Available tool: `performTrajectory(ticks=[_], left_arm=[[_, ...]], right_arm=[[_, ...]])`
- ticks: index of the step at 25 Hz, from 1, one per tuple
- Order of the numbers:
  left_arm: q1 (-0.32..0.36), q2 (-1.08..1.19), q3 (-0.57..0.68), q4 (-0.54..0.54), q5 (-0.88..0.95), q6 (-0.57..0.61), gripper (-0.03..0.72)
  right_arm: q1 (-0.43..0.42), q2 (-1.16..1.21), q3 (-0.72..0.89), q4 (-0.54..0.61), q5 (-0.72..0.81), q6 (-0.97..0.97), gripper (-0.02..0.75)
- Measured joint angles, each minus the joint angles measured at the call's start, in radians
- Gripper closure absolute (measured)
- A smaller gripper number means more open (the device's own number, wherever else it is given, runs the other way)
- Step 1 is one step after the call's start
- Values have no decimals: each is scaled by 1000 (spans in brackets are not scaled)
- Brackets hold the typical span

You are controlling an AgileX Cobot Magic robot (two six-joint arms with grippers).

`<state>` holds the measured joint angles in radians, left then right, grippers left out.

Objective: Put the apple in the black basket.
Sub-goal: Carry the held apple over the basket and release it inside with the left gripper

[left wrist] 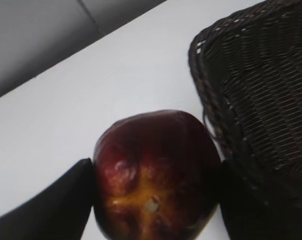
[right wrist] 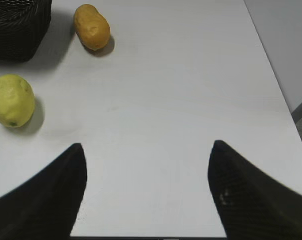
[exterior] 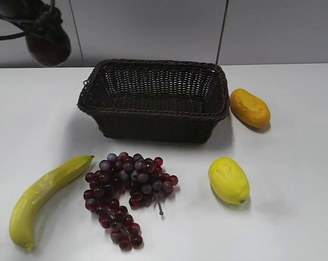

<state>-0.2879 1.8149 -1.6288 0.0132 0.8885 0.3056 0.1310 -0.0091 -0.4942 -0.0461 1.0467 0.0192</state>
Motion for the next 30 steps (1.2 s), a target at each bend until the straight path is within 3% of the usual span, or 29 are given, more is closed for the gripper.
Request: performTrajectory(ticks=[6,13,19,30], left_arm=[[-161,4,-39,-13,-50,20,142],[-286,111,-132,-13,-64,22,143],[-318,251,-240,-20,-34,22,143],[-321,405,-251,-19,-146,22,143]], right_arm=[[0,0,0,0,0,0,164],[0,0,0,0,0,0,164],[0,0,0,0,0,0,164],[0,0,0,0,0,0,164]])
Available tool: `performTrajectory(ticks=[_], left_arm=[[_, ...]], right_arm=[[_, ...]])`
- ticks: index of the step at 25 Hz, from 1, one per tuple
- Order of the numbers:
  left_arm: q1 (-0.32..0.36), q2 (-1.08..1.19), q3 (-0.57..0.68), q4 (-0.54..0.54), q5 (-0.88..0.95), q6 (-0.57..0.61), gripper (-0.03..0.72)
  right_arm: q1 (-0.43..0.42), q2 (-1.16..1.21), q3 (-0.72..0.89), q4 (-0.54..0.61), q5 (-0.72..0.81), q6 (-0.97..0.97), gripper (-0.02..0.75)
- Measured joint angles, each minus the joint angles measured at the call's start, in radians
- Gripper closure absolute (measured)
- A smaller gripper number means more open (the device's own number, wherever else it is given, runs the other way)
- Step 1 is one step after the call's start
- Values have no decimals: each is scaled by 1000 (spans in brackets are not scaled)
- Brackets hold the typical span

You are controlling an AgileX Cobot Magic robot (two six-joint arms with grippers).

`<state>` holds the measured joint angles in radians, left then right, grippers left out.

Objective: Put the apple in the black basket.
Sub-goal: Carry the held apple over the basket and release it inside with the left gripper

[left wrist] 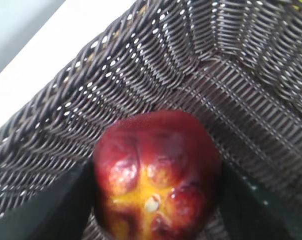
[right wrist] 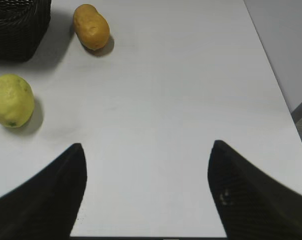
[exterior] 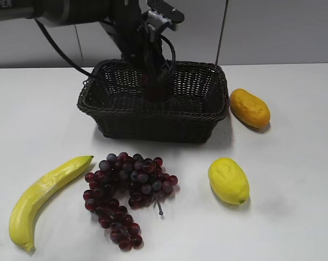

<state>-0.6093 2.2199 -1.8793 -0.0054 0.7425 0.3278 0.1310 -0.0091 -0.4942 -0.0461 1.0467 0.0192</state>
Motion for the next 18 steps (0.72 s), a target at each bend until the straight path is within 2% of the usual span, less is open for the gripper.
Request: performTrajectory(ticks=[10,14,18], left_arm=[[0,85,-7,5,-20,-16,143],[0,87,-9,5,-12,-41,31],[0,80,-71,-4,67,-72,8]], right_arm=[[0,0,0,0,0,0,164],[0,0,0,0,0,0,164],[0,0,0,0,0,0,164]])
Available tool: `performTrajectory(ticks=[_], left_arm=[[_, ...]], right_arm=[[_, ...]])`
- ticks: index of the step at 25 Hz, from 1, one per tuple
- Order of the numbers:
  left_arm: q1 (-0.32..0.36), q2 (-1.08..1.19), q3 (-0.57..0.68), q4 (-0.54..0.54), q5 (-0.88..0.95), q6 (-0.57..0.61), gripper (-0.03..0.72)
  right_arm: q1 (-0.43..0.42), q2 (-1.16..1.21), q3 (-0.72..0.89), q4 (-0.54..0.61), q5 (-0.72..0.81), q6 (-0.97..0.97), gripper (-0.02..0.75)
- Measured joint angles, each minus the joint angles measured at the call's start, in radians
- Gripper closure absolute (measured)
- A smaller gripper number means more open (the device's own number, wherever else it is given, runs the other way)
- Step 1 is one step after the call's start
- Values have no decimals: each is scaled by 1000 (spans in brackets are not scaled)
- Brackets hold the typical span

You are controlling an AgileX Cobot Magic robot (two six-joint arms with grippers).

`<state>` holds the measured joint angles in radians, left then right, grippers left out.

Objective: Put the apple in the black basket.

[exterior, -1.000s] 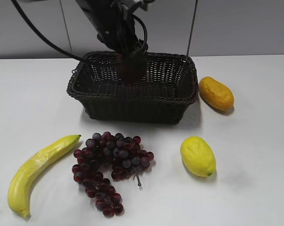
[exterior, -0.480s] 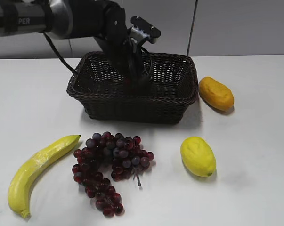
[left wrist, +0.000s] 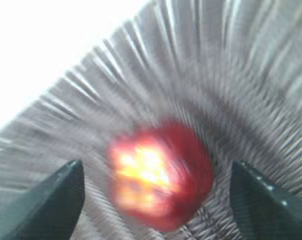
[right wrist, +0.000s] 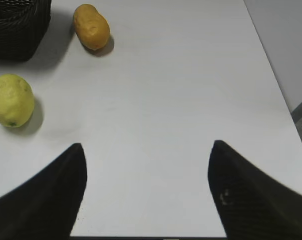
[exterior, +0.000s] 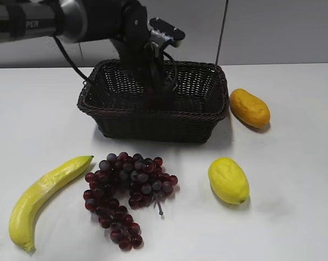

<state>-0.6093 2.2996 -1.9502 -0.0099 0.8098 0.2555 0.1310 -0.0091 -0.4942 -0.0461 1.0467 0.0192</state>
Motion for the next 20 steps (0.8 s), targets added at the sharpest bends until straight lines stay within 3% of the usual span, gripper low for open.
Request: performTrajectory(ticks=[5,9,16,20], left_arm=[[4,-63,-144,0,93,-25,8],[47,-114,-233,-5,153,-104,11],[223,-124,-252,-4,378,-175,27],[319,-123,-252,-3,406,-184,41]], right_arm=[[0,0,0,0,0,0,164],[0,0,0,0,0,0,164],[0,0,0,0,0,0,164],[0,0,0,0,0,0,164]])
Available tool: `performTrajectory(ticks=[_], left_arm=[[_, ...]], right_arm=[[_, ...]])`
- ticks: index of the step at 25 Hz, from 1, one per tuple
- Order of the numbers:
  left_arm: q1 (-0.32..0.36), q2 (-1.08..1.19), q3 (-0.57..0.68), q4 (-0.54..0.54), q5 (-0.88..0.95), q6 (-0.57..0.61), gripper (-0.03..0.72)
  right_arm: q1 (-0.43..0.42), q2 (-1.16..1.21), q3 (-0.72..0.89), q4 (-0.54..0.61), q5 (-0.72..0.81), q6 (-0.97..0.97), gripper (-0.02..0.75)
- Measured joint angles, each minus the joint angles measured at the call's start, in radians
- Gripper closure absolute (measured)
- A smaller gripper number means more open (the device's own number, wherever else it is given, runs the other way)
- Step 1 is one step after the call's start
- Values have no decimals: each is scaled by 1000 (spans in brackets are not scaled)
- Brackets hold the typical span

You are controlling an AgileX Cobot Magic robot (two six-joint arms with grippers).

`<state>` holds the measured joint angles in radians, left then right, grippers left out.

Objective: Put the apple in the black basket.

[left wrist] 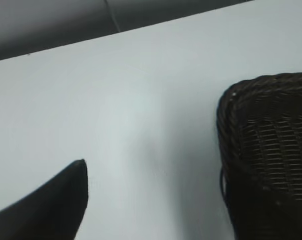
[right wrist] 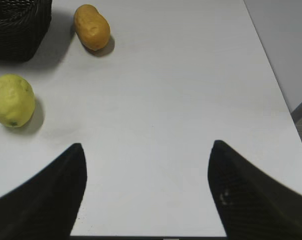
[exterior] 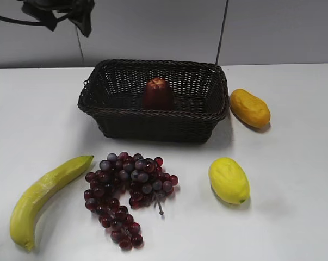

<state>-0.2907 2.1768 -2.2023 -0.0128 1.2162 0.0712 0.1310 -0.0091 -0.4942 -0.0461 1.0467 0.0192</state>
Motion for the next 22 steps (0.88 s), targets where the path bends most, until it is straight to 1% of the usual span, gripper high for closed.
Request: performTrajectory(ticks=[6,9,12,15,18,22], left_arm=[[100,-9,7,-16,2,-10,68],[141,-50,71,-24,1,-11,92],[160,-123,197,-8,1,-11,104],[161,-223,348,28,1,-10,105],[161,-333,511,68,0,-9,106],[161,-508,728,85,-20,-12,106]], right_arm=[[0,0,0,0,0,0,164],[0,0,0,0,0,0,164],[0,0,0,0,0,0,164],[0,0,0,0,0,0,164],[0,0,0,0,0,0,164],[0,0,0,0,0,0,164]])
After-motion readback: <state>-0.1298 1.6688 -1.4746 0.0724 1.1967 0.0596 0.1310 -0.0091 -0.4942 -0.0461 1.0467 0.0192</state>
